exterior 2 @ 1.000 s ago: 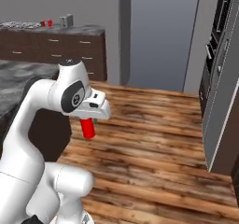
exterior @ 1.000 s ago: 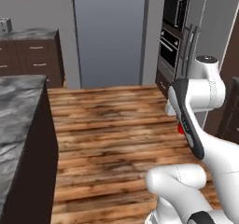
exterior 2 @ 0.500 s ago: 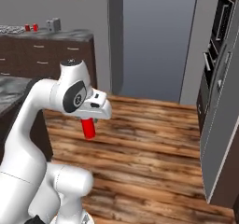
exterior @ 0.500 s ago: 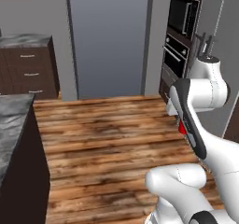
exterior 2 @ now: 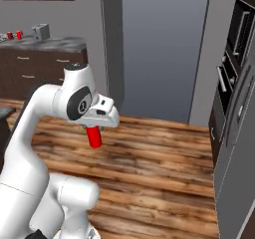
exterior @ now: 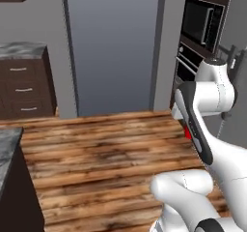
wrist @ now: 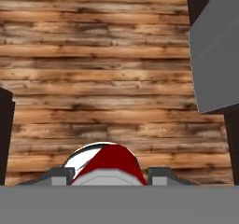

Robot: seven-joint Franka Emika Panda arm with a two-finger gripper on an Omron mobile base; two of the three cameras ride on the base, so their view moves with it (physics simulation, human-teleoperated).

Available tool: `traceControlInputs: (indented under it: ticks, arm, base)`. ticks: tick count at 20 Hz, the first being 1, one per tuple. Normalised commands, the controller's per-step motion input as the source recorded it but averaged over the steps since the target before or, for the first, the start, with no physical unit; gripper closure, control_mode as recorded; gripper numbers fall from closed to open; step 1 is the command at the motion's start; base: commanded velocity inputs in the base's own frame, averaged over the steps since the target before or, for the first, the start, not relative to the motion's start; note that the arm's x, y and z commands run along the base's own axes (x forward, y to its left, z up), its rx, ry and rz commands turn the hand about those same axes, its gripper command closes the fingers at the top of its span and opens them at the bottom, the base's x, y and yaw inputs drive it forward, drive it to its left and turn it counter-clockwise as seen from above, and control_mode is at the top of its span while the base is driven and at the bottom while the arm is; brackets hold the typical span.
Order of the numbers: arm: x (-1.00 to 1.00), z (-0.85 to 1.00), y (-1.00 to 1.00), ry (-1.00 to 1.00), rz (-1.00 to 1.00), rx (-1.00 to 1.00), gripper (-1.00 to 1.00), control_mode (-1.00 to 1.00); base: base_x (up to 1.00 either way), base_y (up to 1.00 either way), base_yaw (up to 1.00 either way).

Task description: Four empty soda cans are scattered around the kitchen. Gather all the cans and cluster them next to the stove for recycling.

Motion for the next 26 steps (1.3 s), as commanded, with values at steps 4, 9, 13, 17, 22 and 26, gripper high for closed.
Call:
traceControlInputs:
  ticks: [4,9,13,17,22,26]
  arm:
    - [0.00,0.00,0.00,0.00,0.00,0.00,1.00,1.00]
    - [0.00,0.00,0.00,0.00,0.00,0.00,1.00,1.00]
    - [0.00,0.00,0.00,0.00,0.00,0.00,1.00,1.00]
    - [0.00,0.00,0.00,0.00,0.00,0.00,1.00,1.00]
    - [0.00,0.00,0.00,0.00,0.00,0.00,1.00,1.00]
    - [0.00,0.00,0.00,0.00,0.00,0.00,1.00,1.00]
  base:
    - [1.00,-0.02,-0.05]
    - [1.00,0.05,-0.06]
    - [1.00,0.25,-0.09]
    - [1.00,0.56,-0.09]
    - [1.00,0.52,0.00]
    - [1.00,0.09,0.00]
